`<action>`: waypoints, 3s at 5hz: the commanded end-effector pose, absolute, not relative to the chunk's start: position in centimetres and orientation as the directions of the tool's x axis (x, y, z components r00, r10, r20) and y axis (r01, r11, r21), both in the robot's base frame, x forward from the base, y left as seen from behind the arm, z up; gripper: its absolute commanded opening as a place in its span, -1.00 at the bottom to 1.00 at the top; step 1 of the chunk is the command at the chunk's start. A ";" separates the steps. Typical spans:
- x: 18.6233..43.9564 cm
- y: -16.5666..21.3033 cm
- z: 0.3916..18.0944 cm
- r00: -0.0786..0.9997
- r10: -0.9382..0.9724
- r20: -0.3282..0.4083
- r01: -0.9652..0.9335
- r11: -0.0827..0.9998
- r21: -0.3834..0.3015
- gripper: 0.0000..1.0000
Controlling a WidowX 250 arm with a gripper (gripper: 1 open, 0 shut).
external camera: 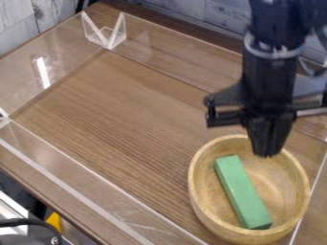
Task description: Remove the green block from inside the brown bowl and put it on the table
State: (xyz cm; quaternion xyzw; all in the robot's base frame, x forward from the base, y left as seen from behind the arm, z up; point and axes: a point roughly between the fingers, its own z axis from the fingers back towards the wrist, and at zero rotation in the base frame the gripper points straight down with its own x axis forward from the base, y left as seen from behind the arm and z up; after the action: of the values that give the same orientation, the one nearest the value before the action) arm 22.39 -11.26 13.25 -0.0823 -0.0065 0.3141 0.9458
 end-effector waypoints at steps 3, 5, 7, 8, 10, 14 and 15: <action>23.3 -9.3 10.1 0.729 0.684 0.001 -0.669 0.714 -0.207 1.00; 22.5 -8.4 4.8 0.696 0.718 0.006 -0.701 0.681 -0.209 1.00; 22.4 -8.9 2.5 0.695 0.719 0.014 -0.702 0.682 -0.206 1.00; 22.4 -8.0 2.2 0.694 0.720 0.017 -0.702 0.682 -0.207 1.00; 22.4 -6.2 2.4 0.686 0.728 0.018 -0.709 0.674 -0.209 -1.00; 21.3 -5.7 4.8 0.717 0.697 0.019 -0.681 0.706 -0.195 -1.00; 21.6 -4.3 5.5 0.726 0.687 0.020 -0.671 0.715 -0.195 -1.00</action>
State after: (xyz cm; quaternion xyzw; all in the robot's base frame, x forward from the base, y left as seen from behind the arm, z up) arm 20.60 -4.28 4.41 -0.0747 -0.0228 0.3684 0.9264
